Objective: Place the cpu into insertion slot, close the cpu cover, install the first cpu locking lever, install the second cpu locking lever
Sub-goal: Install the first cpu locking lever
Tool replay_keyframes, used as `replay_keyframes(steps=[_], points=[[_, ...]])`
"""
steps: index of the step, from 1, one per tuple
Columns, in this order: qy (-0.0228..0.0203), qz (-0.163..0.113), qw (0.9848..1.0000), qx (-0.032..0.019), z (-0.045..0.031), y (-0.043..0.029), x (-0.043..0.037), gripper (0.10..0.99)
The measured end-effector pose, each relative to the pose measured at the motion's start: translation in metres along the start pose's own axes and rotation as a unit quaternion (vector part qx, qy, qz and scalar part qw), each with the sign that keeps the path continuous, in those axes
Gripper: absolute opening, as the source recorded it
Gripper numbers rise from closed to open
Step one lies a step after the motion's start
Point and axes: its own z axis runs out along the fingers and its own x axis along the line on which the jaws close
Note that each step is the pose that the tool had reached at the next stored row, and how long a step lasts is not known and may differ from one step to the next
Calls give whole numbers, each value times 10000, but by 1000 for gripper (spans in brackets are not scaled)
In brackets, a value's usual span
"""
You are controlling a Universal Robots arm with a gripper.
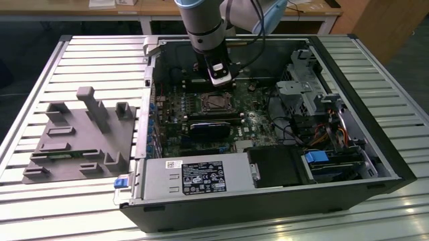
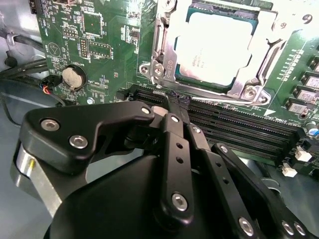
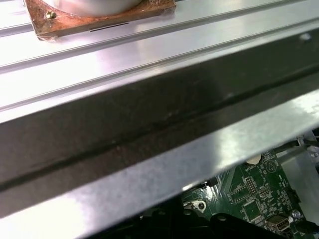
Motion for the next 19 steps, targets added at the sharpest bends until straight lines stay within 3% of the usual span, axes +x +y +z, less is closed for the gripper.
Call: replay_keyframes(steps=[19], points=[[-21, -15, 10000, 53, 48, -9, 10, 102]])
